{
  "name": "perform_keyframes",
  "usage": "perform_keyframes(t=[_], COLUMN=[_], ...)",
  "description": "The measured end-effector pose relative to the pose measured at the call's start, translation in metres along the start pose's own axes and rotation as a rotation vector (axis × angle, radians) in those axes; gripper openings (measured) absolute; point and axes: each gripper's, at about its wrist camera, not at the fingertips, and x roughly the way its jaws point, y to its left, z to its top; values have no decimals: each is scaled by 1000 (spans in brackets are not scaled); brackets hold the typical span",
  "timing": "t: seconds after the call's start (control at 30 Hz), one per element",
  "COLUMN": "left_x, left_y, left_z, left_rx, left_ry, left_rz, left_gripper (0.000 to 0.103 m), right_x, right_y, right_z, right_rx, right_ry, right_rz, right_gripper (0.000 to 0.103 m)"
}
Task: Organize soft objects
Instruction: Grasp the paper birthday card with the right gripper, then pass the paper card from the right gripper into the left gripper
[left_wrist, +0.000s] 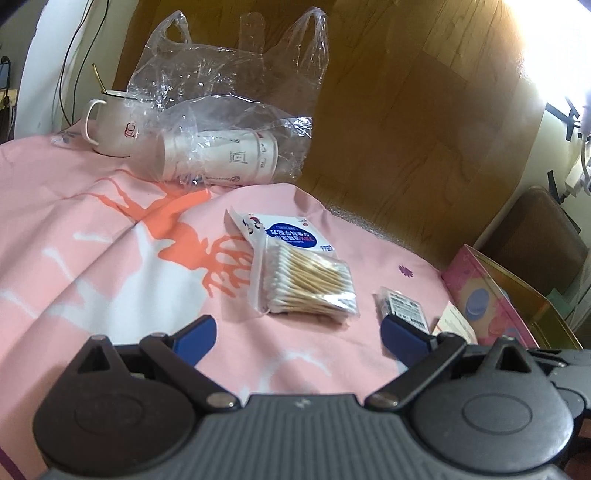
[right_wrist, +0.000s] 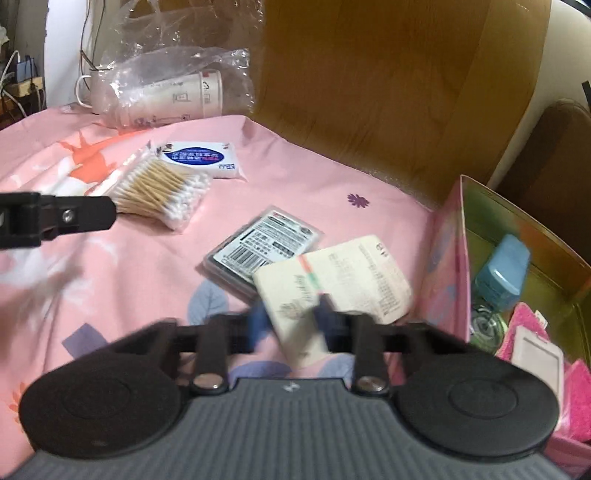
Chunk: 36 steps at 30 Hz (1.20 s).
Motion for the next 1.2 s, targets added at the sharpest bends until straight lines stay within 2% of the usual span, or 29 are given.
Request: perform_keyframes(t=[0.03,0.17,0.27,0.33,0.4,0.47,0.53,0.57,0.63,0.73,0.83,1.0,1.07,1.2], left_x=[0,0,0,-1,-1,-2,-3,-4,-4,-3,-3,-1,0,1], left_y=[1,-1,-2,-2,-4,-5,-5,-5,-4,-3,-2,-3,-1,3], left_z=[0,-1,-1,-2,-2,-2,-2,-2,-2,-2,-1,0,1,2], left_rx=[-4,4,14,18,27,34,36,36,34,30,25,21,15,-9], left_ry=[0,-1,-1,-3,-4,-9,-15,-17,-20,-21,-22,-16,-11,1], left_rz=[-4,-10,-13,-11,-7,4,10,10,11,6,-1,-12,-16,-22], left_gripper=[99,99,99,99,99,99,99,99,99,99,99,99,99,100], right_x=[-3,-25,-45,-54,-54,-45,-26,-14,12,46,82,109,99,61], right_y=[0,9,19,20,12,-3,-21,-28,-44,-57,-68,-67,-65,-65], right_z=[-2,-29,-48,-45,-29,-2,29,41,65,83,87,84,78,49], right_rx=[-4,-17,-17,-17,-7,23,70,97,195,274,342,353,350,431], right_ry=[-1,-31,-41,-65,-75,-44,-1,38,88,150,245,381,382,385], right_rz=[6,21,73,78,88,117,99,110,101,83,32,58,102,311], right_gripper=[3,3,3,4,6,22,60,62,62,62,60,61,62,60])
